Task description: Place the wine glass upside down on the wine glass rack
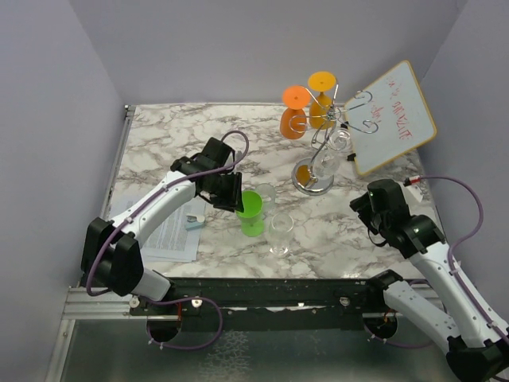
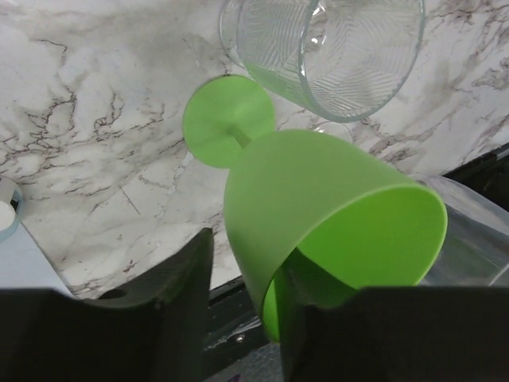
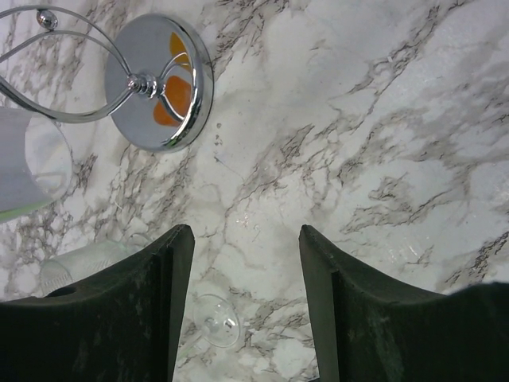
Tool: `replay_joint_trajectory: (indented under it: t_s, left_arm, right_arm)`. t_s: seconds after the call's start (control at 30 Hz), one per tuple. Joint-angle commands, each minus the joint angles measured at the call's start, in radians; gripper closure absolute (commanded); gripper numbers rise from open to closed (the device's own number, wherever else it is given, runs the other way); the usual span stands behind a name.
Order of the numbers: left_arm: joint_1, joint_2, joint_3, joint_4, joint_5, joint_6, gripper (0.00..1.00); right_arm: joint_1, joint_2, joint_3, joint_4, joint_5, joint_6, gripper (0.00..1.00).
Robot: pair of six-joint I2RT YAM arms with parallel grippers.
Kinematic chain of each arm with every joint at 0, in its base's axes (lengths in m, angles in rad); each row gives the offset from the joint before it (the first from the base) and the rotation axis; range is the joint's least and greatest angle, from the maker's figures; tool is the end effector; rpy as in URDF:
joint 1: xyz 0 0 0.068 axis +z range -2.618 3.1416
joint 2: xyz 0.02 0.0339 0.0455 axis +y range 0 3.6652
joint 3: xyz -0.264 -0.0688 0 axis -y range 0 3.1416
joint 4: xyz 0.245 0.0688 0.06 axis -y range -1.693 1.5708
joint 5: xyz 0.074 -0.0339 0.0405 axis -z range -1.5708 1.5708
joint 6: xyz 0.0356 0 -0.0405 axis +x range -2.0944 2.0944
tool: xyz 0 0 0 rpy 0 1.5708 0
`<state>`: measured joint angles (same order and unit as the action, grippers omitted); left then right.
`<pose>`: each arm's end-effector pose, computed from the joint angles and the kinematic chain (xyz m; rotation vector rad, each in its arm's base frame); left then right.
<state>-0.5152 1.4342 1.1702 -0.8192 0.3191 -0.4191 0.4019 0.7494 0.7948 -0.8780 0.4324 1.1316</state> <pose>0.2440 -0.1510 0.2738 0.2432 2.7544 -0.7065 0.1350 0.0412 0.2857 1.0086 2.0901 0.2548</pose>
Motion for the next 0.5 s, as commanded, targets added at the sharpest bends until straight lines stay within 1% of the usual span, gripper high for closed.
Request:
replay_joint_trajectory:
  t_s: [0.0,0.13,0.27,0.4,0.47]
  left_arm:
    - [-0.011,0.028,0.07,-0.058,-0.09,0.009,0.74]
    - [-0.011,0.035,0.13,-0.114,-0.154,0.046,1.0]
    - [-0.011,0.035,0.176,-0.166,-0.225,0.076,1.0]
    - [-0.011,0.036,0.25,-0.256,-0.405,0.117,1.0]
    - [-0.011,0.035,0.283,-0.283,-0.447,0.135,1.0]
  right_arm:
    - [-0.002,-0.018,0.0,-0.034,0.053,0.019,0.4]
    - [-0.003,-0.037,0.012,-0.044,0.086,0.014,0.4]
    - [-0.003,-0.052,0.022,-0.044,0.109,0.002,0.4]
    - [-0.002,-0.071,0.027,-0.035,0.125,-0.007,0.41]
    - [-0.002,-0.076,0.03,-0.047,0.148,0.0,0.41]
